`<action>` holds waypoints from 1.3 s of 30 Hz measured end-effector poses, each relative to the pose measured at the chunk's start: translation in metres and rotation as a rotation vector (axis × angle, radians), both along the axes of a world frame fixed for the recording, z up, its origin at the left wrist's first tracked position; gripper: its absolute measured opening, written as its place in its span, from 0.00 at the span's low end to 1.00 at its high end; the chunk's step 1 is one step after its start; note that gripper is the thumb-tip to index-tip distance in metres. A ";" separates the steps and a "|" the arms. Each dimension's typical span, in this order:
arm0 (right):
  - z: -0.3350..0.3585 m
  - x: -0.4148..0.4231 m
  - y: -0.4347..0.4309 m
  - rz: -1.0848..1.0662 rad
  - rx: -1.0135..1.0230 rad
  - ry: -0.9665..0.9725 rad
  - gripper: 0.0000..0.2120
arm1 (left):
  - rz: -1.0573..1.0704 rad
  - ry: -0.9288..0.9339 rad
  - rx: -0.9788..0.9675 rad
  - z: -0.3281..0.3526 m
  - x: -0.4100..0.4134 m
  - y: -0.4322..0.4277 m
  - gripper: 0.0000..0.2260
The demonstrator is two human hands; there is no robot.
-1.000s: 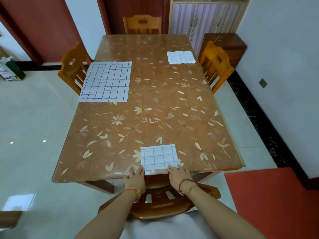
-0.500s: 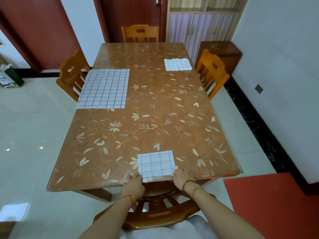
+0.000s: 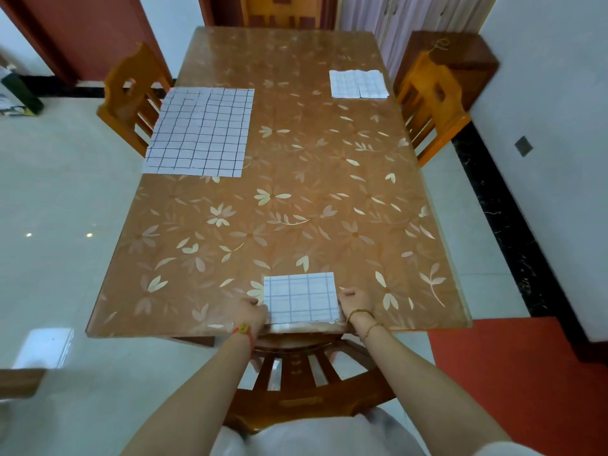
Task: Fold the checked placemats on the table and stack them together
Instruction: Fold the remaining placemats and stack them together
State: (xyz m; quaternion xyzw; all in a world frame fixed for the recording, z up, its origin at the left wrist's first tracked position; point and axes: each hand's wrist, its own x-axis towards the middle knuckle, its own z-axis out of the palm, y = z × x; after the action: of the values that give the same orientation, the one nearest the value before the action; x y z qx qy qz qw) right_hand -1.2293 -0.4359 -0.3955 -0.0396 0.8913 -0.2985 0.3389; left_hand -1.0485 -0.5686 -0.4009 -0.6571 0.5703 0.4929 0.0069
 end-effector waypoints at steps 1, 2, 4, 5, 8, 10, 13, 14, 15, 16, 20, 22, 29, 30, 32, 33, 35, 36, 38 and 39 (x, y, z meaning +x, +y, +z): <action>-0.004 -0.001 -0.003 -0.027 -0.011 -0.011 0.06 | 0.019 -0.002 0.008 -0.002 -0.001 -0.002 0.17; -0.007 -0.003 -0.006 -0.051 -0.017 -0.013 0.07 | 0.040 -0.003 0.013 -0.002 -0.003 -0.003 0.16; -0.012 -0.008 -0.011 -0.084 -0.050 -0.021 0.09 | 0.064 -0.008 0.007 -0.003 -0.006 -0.005 0.15; -0.013 -0.011 -0.012 -0.062 -0.067 -0.030 0.09 | 0.070 -0.012 -0.001 -0.003 -0.008 -0.006 0.14; -0.011 -0.017 -0.020 -0.007 -0.149 -0.012 0.10 | 0.048 0.005 -0.031 -0.006 -0.012 -0.010 0.13; -0.012 -0.020 -0.028 0.050 -0.158 0.075 0.10 | 0.020 0.034 -0.078 -0.007 -0.015 -0.013 0.13; -0.014 -0.024 -0.039 0.158 -0.149 0.125 0.10 | -0.070 0.072 -0.199 -0.010 -0.018 -0.022 0.14; -0.016 -0.026 -0.043 0.186 -0.143 0.137 0.10 | -0.105 0.081 -0.221 -0.012 -0.019 -0.026 0.15; -0.018 -0.028 -0.045 0.206 -0.132 0.151 0.09 | -0.131 0.088 -0.229 -0.011 -0.021 -0.028 0.15; -0.020 -0.030 -0.047 0.225 -0.126 0.160 0.08 | -0.151 0.089 -0.231 -0.011 -0.023 -0.032 0.15; -0.026 -0.034 -0.054 0.289 -0.082 0.191 0.08 | -0.250 0.032 -0.262 -0.013 -0.029 -0.046 0.13; -0.029 -0.036 -0.055 0.310 -0.057 0.207 0.07 | -0.288 0.012 -0.269 -0.015 -0.030 -0.051 0.13; -0.040 -0.043 -0.057 0.388 0.027 0.227 0.13 | -0.444 -0.061 -0.299 -0.019 -0.032 -0.061 0.11; -0.040 -0.044 -0.058 0.401 0.032 0.234 0.15 | -0.472 -0.073 -0.302 -0.019 -0.032 -0.063 0.11; -0.041 -0.045 -0.057 0.424 0.042 0.228 0.16 | -0.521 -0.101 -0.304 -0.018 -0.034 -0.066 0.10; -0.040 -0.046 -0.056 0.435 0.045 0.221 0.15 | -0.544 -0.117 -0.304 -0.018 -0.035 -0.067 0.09; -0.039 -0.046 -0.055 0.438 0.028 0.205 0.14 | -0.584 -0.135 -0.306 -0.018 -0.036 -0.070 0.08; -0.039 -0.047 -0.053 0.428 0.005 0.191 0.13 | -0.597 -0.132 -0.308 -0.018 -0.037 -0.070 0.08; -0.036 -0.046 -0.050 0.412 -0.043 0.161 0.12 | -0.611 -0.118 -0.311 -0.018 -0.036 -0.070 0.09; -0.035 -0.046 -0.047 0.404 -0.063 0.149 0.12 | -0.616 -0.114 -0.310 -0.018 -0.034 -0.068 0.09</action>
State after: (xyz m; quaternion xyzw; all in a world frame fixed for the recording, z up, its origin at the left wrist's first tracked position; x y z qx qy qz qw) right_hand -1.2752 -0.4831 -0.4301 -0.2500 0.8782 -0.2483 0.3235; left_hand -1.0827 -0.6368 -0.4191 -0.4739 0.8086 0.3376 0.0871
